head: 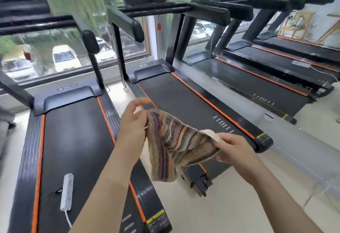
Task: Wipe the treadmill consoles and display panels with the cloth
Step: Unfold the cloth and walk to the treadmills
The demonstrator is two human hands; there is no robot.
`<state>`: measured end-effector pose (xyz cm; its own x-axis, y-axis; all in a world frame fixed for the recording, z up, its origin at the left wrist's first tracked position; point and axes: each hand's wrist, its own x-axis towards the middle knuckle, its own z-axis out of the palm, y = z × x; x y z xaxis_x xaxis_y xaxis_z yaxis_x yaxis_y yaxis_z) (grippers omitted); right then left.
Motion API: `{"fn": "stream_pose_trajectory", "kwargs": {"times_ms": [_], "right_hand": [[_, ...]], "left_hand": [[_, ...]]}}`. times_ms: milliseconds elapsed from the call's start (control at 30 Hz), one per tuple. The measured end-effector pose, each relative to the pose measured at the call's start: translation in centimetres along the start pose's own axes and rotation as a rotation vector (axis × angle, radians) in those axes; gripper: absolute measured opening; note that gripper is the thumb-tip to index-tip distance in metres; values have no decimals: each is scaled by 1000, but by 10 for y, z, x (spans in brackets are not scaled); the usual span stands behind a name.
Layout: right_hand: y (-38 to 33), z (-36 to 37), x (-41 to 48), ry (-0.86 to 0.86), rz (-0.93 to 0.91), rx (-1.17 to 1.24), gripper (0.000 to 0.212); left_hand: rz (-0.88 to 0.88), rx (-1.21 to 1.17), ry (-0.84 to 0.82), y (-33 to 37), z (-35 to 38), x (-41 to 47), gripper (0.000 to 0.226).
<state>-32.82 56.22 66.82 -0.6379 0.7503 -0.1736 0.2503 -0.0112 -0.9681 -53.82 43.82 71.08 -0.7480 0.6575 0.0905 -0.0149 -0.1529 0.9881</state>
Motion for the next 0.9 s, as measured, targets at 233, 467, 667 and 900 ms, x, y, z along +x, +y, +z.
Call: {"fn": "stream_pose_trajectory", "kwargs": {"times_ms": [233,467,667,900], "right_hand": [[-63,-36,117,-33,37,302,23],[-106,-20,254,-261,-175,106,19],[-157,9,393,-260,-169,192,50],[-198,21,499,-204,-217,191,25]], "left_hand": [[-38,246,-112,-23,44,96,48],[59,450,-295,-34,89,198,12],[15,159,-239,-30,89,340,32],[-98,-310,-123,22,111,470,17]]}}
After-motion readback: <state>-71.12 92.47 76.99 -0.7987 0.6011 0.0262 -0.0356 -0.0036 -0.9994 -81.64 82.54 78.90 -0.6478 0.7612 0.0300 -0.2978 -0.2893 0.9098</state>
